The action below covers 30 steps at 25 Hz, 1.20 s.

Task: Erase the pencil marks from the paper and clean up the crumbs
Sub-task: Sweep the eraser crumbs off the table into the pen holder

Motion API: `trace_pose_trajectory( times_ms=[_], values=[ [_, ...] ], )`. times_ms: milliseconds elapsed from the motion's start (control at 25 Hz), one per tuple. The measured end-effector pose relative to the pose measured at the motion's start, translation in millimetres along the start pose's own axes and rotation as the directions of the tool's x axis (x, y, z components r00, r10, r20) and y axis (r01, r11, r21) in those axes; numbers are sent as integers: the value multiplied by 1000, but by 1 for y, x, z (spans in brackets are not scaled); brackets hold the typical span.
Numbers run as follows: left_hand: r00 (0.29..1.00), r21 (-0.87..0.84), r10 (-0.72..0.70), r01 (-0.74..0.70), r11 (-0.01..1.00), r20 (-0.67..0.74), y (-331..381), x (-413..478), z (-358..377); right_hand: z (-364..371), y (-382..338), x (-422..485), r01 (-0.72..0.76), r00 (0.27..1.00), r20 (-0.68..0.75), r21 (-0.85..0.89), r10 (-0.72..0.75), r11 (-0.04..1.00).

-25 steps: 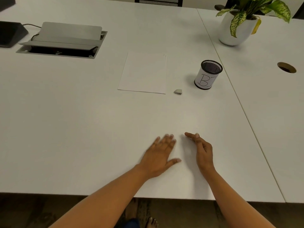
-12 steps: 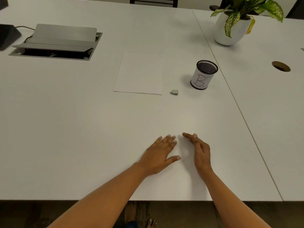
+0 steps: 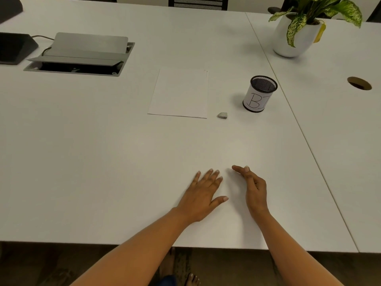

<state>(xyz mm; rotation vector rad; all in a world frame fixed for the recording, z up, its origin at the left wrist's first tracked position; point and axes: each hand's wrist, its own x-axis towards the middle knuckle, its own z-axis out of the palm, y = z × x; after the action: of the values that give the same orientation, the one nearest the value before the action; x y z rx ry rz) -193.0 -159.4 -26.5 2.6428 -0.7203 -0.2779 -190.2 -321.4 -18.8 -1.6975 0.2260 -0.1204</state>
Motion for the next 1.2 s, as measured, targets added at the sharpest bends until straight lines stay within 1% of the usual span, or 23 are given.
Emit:
trace_pose_trajectory(
  times_ms=[40,160,200,240,280,320,360,400,440,480,520,600,760,840,880,920,960,1000,1040,1080,1120,1160,1200],
  values=[
    [1000,-36,29,-29,999,-13,3,-3,0,0,0,0,-3,1000,1,2,3,1000],
    [993,-266,68,-93,960,-101,8,-23,-2,-1,1,-1,-14,1000,5,3,14,1000],
    [983,-284,53,-102,953,-175,5,-30,-1,-1,1,-1,-22,1000,7,6,22,1000],
    [962,-256,7,-79,963,-273,-2,-36,2,-2,0,-1,-32,999,10,11,32,999],
    [926,-197,-78,4,980,-369,-12,-40,2,-1,-1,-1,-40,999,13,18,40,999],
    [874,-142,-199,151,978,-443,-24,-45,2,-1,-2,-1,-46,999,15,23,46,999],
    [829,-123,-337,316,941,-446,-35,-49,-2,-1,-2,-1,-51,999,15,27,51,998],
    [793,-122,-456,447,886,-405,-45,-54,-7,0,-3,-2,-55,998,12,29,55,998],
    [779,-120,-536,528,841,-326,-51,-58,-11,0,-3,-2,-56,998,7,26,56,998],
    [779,-100,-571,566,818,-258,-54,-59,-13,0,-3,-2,-55,998,2,19,55,998],
    [794,-73,-568,567,821,-218,-52,-59,-13,0,-4,-2,-55,998,-1,15,55,998],
    [840,-48,-512,512,857,-177,-34,-55,-8,1,-5,-3,-56,998,-1,12,56,998],
    [940,-30,-330,329,944,-83,12,-46,12,0,-4,-3,-41,999,6,-17,41,999],
    [981,-161,-194,189,969,-16,30,-46,14,0,-3,-3,-16,1000,23,-48,17,999],
    [991,-291,-135,131,948,7,35,-46,13,0,-2,-4,-8,999,42,-86,12,996],
    [994,-445,-107,101,890,13,36,-46,9,1,-1,-5,7,997,78,-154,5,988],
    [993,-570,-115,84,817,-18,33,-47,4,2,0,-7,41,991,137,-269,-4,962],
    [983,-640,-165,73,765,-86,26,-48,0,2,1,-11,105,974,227,-408,-10,907],
    [954,-663,-244,68,746,-177,16,-48,-3,4,2,-15,201,943,334,-537,-13,819],
    [908,-651,-321,74,755,-269,4,-49,-6,5,4,-19,313,900,436,-621,-16,719],
    [858,-615,-380,99,782,-345,-11,-50,-9,6,5,-26,406,855,519,-657,-9,636],
    [820,-567,-417,141,812,-392,-24,-52,-11,8,5,-35,469,810,586,-658,10,589],
    [805,-515,-435,192,835,-404,-37,-55,-12,8,6,-45,502,770,638,-636,33,585]
  ],
)
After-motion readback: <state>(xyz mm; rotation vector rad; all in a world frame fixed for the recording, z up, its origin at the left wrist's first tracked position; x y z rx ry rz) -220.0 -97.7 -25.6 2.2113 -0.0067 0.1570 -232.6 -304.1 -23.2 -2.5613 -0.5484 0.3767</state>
